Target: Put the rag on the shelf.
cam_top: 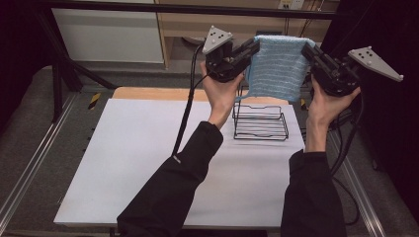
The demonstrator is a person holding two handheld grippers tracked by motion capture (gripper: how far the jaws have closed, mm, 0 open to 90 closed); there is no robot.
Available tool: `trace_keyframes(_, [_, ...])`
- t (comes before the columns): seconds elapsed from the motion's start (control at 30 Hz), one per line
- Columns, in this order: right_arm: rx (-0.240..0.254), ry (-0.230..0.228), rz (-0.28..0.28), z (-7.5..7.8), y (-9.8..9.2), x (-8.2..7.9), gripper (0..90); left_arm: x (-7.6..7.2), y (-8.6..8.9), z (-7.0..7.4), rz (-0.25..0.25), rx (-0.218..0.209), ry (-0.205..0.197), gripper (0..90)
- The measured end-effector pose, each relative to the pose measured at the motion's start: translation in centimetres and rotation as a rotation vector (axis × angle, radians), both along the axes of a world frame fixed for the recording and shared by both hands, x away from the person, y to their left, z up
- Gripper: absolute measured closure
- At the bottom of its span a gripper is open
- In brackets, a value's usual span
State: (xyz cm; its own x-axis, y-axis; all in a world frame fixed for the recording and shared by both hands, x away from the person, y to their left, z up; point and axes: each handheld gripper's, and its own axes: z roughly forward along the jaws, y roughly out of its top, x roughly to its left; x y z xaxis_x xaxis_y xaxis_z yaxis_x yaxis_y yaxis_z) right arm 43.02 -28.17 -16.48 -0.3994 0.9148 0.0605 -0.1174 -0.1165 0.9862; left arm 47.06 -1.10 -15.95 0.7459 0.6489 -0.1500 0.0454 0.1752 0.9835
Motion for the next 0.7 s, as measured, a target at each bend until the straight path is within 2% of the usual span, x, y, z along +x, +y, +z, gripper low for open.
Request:
trace_keyframes(0.07, [0.012,0.0,0.002,0.2,-0.1,0.5,82.4,0.4,-0.1,0.0,0.002,-0.007,0.001,80.8])
trace_keyframes(0.27, [0.026,-0.002,0.005,0.3,-0.1,1.8,82.4,1.3,-0.5,0.4,0.043,0.021,-0.032,80.8])
trace_keyframes(0.43, [0.036,0.007,0.007,0.3,-0.2,2.9,82.2,2.2,-0.6,1.0,0.05,0.034,-0.03,80.8])
trace_keyframes(0.6, [0.033,0.028,-0.007,0.2,-0.2,4.0,82.2,3.1,-1.0,1.1,0.07,0.081,-0.049,80.7])
trace_keyframes(0.7, [0.035,0.035,-0.004,0.0,-0.3,4.5,82.2,3.8,-1.0,1.0,0.064,0.076,-0.037,80.7])
